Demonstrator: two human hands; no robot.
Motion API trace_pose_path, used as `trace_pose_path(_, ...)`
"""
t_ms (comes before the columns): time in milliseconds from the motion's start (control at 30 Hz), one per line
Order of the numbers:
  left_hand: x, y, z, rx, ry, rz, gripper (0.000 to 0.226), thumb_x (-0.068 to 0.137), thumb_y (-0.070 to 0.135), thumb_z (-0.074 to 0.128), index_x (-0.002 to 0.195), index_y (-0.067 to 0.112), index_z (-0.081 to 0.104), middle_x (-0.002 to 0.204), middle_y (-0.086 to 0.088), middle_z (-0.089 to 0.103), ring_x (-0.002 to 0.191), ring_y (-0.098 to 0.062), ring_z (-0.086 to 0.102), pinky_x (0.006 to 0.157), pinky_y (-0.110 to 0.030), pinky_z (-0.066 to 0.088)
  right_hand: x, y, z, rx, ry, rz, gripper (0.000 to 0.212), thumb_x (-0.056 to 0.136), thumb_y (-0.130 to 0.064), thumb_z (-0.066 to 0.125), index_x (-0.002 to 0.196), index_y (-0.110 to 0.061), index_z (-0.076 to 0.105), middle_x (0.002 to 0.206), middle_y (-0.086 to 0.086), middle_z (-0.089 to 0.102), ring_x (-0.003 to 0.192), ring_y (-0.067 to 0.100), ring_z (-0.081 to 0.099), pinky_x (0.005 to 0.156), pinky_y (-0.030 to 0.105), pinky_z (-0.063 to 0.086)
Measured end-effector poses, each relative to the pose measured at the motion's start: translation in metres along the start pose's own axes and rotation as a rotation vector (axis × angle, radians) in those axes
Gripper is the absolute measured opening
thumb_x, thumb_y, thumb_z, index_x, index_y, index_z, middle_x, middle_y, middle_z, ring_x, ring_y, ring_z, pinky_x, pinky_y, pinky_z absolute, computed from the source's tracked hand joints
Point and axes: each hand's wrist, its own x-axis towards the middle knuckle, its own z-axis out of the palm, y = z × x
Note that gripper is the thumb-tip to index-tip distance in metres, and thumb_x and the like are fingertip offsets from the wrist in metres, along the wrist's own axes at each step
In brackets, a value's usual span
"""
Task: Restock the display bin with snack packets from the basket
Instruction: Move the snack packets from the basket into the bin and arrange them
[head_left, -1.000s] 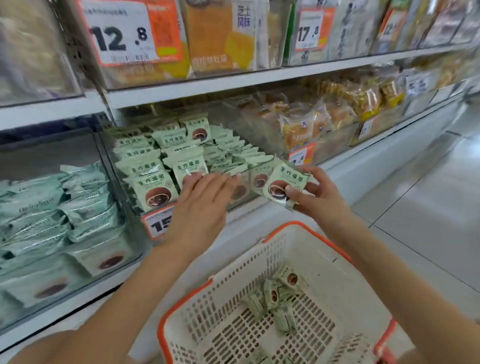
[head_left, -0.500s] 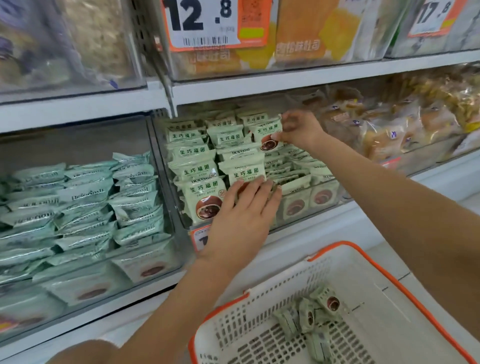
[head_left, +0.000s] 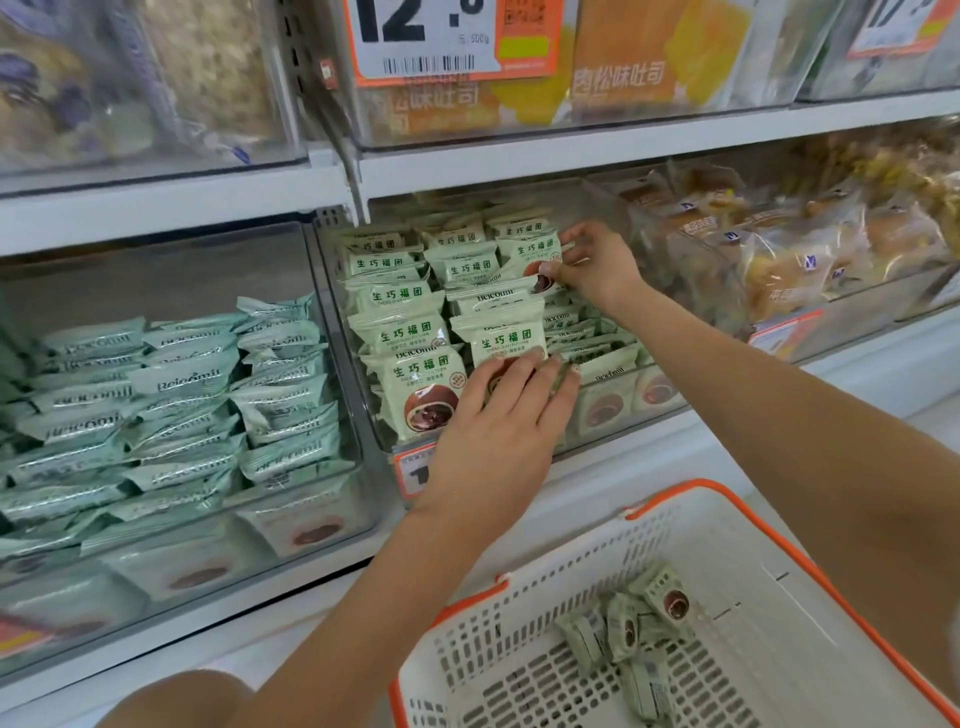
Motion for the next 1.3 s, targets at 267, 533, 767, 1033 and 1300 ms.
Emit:
trace_pose_path(267, -0.002, -0.001, -0.003, -0.100, 0.090, 0.036, 0.045, 0.084, 0.018, 0.063, 0.127, 0.007, 0.059, 0.126, -0.007, 0.062, 0.120, -0.023, 0.055, 0.107, -0.037, 0.029, -0.022, -0.011, -0.019, -0.025, 0.070, 0.000, 0.039, 0.082, -0.007, 0.071, 0.116, -0.011, 0.052, 0.099, 0.004, 0.058, 0.089, 0.014, 0.056, 0.081, 0.026, 0.052)
trace_pose_path(533, -0.021, 0.033, -0.003, -0.329, 0.204, 0.255, 0.034, 0.092, 0.005, 0.042, 0.116, 0.007, 0.066, 0.114, -0.005, 0.066, 0.111, -0.022, 0.058, 0.101, -0.035, 0.039, -0.153, 0.008, -0.063, 0.052, 0.551, -0.288, 0.020, 0.086, 0.003, 0.046, 0.094, -0.012, 0.057, 0.093, -0.004, 0.058, 0.083, 0.003, 0.055, 0.075, 0.014, 0.045)
trace_pose_path(767, -0.070, 0.103, 0.050, -0.481, -0.351, 0.387, 0.028, 0.076, 0.005, 0.050, 0.097, 0.011, 0.067, 0.096, -0.003, 0.066, 0.094, -0.024, 0.060, 0.096, -0.034, 0.036, -0.296, 0.161, -0.017, -0.095, 0.307, 0.336, 0.029, 0.084, 0.008, 0.048, 0.080, -0.020, 0.055, 0.087, 0.001, 0.060, 0.081, 0.021, 0.058, 0.071, 0.037, 0.049)
trace_pose_path(1033, -0.160, 0.169, 0.121, -0.640, -1.078, -0.068, 0.039, 0.090, 0.009, 0.050, 0.129, 0.014, 0.052, 0.129, -0.005, 0.050, 0.118, -0.023, 0.046, 0.101, -0.036, 0.037, -0.367, 0.280, 0.030, -0.394, -0.597, 0.866, 0.049, 0.087, -0.010, 0.060, 0.131, -0.017, 0.038, 0.124, 0.005, 0.056, 0.086, 0.019, 0.059, 0.071, 0.035, 0.054)
trace_pose_path(1300, -0.173, 0.182, 0.156, -0.652, -1.315, -0.088, 0.052, 0.091, 0.019, 0.053, 0.141, 0.016, 0.039, 0.133, -0.007, 0.047, 0.123, -0.025, 0.043, 0.100, -0.036, 0.036, -0.357, 0.326, 0.075, -0.444, -0.339, 0.817, 0.076, 0.083, -0.034, 0.070, 0.141, -0.014, 0.026, 0.138, 0.010, 0.044, 0.123, 0.031, 0.045, 0.093, 0.043, 0.048)
